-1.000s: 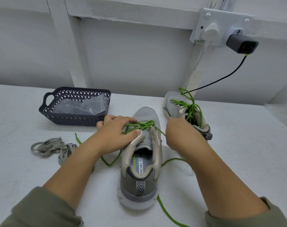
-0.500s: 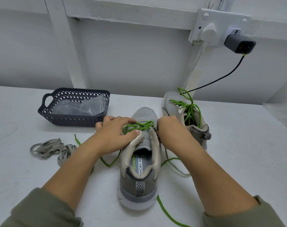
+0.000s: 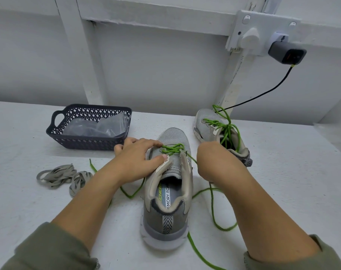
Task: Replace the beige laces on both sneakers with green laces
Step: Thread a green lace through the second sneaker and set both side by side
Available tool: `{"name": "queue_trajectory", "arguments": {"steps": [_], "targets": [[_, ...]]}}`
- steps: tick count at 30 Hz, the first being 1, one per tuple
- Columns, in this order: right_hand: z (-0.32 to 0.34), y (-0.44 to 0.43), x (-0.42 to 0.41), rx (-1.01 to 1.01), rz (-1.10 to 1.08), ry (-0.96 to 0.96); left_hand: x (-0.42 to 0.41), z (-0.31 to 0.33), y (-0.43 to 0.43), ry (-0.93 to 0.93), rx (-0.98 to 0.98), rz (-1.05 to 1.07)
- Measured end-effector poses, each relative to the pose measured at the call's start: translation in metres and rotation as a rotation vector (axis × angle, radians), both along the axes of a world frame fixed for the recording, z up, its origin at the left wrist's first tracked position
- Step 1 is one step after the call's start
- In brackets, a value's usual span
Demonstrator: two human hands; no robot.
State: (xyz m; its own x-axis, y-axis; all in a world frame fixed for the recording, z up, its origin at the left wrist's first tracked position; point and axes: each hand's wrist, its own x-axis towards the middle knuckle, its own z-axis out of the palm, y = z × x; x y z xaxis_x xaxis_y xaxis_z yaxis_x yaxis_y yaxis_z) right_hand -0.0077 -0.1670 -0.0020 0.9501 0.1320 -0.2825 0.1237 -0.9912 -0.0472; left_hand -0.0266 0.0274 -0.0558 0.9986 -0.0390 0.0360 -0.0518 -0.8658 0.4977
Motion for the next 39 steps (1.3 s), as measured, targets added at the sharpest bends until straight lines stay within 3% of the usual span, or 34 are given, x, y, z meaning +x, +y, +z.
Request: {"name": "queue_trajectory", "arguments": {"steps": [3,9,14,18,21,25,30,32,35,39], "targets": [[-0.003,0.007,0.007,0.154,0.068,-0.175,-0.001,0.001,0.001,-0.002,-0.013,-0.008],[-0.003,0.003,0.010,0.076,0.063,-0.090,-0.003,0.005,0.002,0.030,-0.026,-0.032],[0.002,0.004,0.016,0.159,0.037,-0.161,-0.006,0.011,0.003,-0.141,-0.032,0.024],[-0.008,0.005,0.018,0.163,0.019,-0.053,-0.006,0.009,0.001,-0.041,-0.079,-0.077],[-0.014,0.009,0.017,0.177,0.005,-0.011,-0.002,0.007,0.004,-0.036,-0.065,0.000],[-0.005,0.007,0.012,0.257,0.055,-0.026,0.002,0.002,0.009,0.013,-0.186,0.108],[0.008,-0.001,0.002,0.334,0.069,-0.068,0.002,0.001,0.006,-0.041,-0.212,0.130],[0.012,-0.001,0.000,0.367,0.081,-0.123,0.002,0.004,0.000,-0.153,-0.208,0.135],[0.017,-0.001,-0.001,0.408,0.089,-0.244,0.009,0.019,-0.013,-0.327,-0.330,0.028],[0.025,-0.002,-0.001,0.663,0.080,-0.299,0.020,0.031,-0.028,-0.051,-0.477,-0.268]]}}
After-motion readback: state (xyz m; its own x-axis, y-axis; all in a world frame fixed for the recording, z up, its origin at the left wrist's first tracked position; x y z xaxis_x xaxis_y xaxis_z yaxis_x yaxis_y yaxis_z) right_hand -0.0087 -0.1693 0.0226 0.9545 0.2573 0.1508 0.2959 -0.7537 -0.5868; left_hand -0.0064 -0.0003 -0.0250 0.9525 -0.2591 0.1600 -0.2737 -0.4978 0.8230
